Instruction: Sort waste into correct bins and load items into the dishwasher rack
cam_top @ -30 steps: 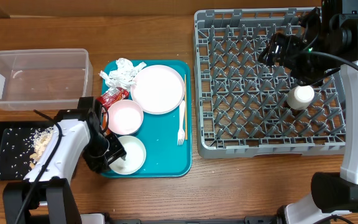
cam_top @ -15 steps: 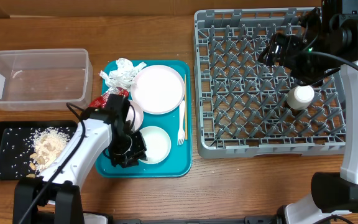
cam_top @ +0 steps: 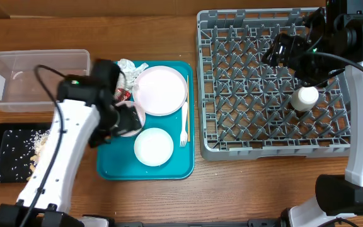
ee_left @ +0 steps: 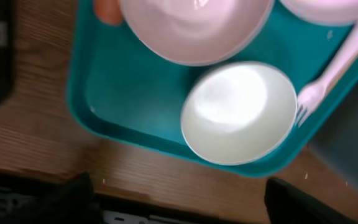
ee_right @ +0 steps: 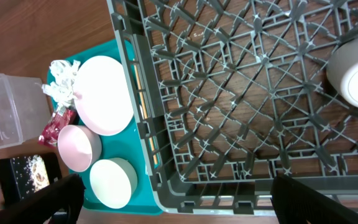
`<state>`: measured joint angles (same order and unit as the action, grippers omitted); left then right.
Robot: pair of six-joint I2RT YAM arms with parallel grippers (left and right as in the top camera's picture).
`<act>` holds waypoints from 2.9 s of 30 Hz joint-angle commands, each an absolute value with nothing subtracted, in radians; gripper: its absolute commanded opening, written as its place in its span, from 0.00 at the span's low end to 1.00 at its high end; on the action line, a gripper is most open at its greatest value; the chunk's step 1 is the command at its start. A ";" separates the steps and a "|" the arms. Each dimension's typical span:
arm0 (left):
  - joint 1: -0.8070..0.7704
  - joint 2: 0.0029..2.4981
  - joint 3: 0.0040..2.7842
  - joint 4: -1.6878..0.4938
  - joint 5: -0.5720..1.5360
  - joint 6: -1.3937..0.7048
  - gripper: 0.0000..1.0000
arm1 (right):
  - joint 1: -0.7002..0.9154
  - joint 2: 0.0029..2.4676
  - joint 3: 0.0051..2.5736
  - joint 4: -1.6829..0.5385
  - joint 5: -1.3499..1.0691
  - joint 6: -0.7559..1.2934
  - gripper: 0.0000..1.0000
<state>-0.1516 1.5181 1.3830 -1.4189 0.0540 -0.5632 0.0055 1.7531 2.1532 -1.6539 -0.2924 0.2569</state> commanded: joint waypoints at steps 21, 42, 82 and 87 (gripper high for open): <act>0.550 1.503 1.415 -1.581 -0.054 -0.729 1.00 | 0.851 1.894 2.008 -1.488 -0.210 0.215 1.00; 0.602 1.503 1.415 -1.600 -0.114 -0.729 1.00 | 1.100 2.107 1.707 -1.006 0.002 0.380 0.64; 0.602 1.503 1.415 -1.600 -0.138 -0.729 1.00 | 0.830 1.837 2.010 -1.228 -0.239 0.335 0.04; 0.601 1.503 1.415 -1.600 -0.138 -0.729 1.00 | 0.554 1.681 2.010 -1.272 -0.405 0.218 0.04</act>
<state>0.5980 1.5166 1.3968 -1.5978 -0.1177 -0.7082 0.6693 1.7348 1.9900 -1.2594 -0.2832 0.3107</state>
